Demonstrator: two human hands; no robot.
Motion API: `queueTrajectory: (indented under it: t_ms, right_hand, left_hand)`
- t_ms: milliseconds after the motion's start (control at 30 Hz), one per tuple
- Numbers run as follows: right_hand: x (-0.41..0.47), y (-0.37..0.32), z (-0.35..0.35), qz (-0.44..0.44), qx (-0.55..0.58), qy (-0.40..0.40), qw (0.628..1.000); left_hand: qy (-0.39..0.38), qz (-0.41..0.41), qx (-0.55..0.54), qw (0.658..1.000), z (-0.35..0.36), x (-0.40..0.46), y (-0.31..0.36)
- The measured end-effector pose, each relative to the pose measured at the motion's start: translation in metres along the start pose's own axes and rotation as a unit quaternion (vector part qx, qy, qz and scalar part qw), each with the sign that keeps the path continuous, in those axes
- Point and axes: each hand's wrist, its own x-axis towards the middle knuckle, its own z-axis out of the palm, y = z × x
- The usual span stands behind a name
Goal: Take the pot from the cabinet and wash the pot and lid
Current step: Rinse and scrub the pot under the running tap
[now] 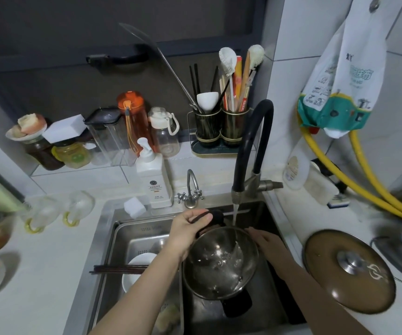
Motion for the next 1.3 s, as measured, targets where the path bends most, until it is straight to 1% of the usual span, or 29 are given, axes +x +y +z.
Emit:
queueTrajectory:
  t_ms: [133,233,300,367,467,533,600,667,767,833,867,900,967,1067,1133,1233,1300]
  right_hand:
    - [-0.006,0.002,0.008,0.026,0.055,0.016,0.998]
    - [-0.008,-0.003,0.019,0.046,0.113,0.015,0.992]
    - [-0.007,-0.008,0.021,0.064,0.174,0.041,0.982]
    - [-0.002,-0.011,0.023,0.097,0.239,0.074,0.963]
    - [0.007,-0.017,0.027,0.127,0.296,0.093,0.942]
    - [0.007,-0.027,0.032,0.122,0.306,0.098,0.939]
    - [0.005,-0.032,0.037,0.104,0.284,0.098,0.948]
    - [0.000,-0.036,0.042,0.068,0.241,0.094,0.964]
    - [0.004,-0.036,0.048,0.002,0.175,0.085,0.981]
    - [0.004,-0.036,0.052,-0.035,0.114,0.083,0.989]
    - [0.003,-0.035,0.052,-0.041,0.105,0.082,0.990]
    - [0.003,-0.033,0.052,-0.035,0.114,0.087,0.989]
    - [-0.002,-0.033,0.049,0.002,0.191,0.100,0.976]
    - [-0.007,-0.034,0.047,0.028,0.305,0.111,0.946]
    - [-0.006,-0.030,0.047,0.037,0.334,0.115,0.935]
    - [-0.004,-0.024,0.047,0.054,0.339,0.122,0.931]
    - [-0.003,-0.022,0.046,0.051,0.341,0.099,0.933]
  left_hand:
    - [0.003,0.027,0.034,0.999,0.010,-0.003,-0.001]
    - [-0.022,0.054,0.088,0.994,0.015,-0.008,-0.003]
    - [-0.040,0.077,0.121,0.989,0.017,-0.009,-0.004]
    - [-0.047,0.095,0.145,0.984,0.017,-0.010,-0.006]
    - [-0.070,0.101,0.156,0.980,0.019,-0.015,-0.008]
    - [-0.093,0.105,0.180,0.974,0.022,-0.020,-0.012]
    - [-0.118,0.106,0.200,0.967,0.023,-0.024,-0.018]
    - [-0.138,0.108,0.216,0.961,0.021,-0.028,-0.023]
    - [-0.151,0.057,0.209,0.965,0.015,-0.038,-0.025]
    - [-0.178,0.019,0.189,0.965,0.008,-0.039,-0.032]
    - [-0.188,0.006,0.172,0.967,0.004,-0.041,-0.036]
    - [-0.189,-0.011,0.145,0.971,0.002,-0.043,-0.039]
    - [-0.181,-0.047,0.096,0.978,-0.001,-0.045,-0.047]
    - [-0.186,-0.059,0.093,0.976,-0.003,-0.042,-0.059]
    - [-0.194,-0.055,0.118,0.972,-0.002,-0.039,-0.062]
    - [-0.192,-0.030,0.189,0.963,0.000,-0.036,-0.056]
    - [-0.156,0.018,0.254,0.954,0.003,-0.030,-0.049]
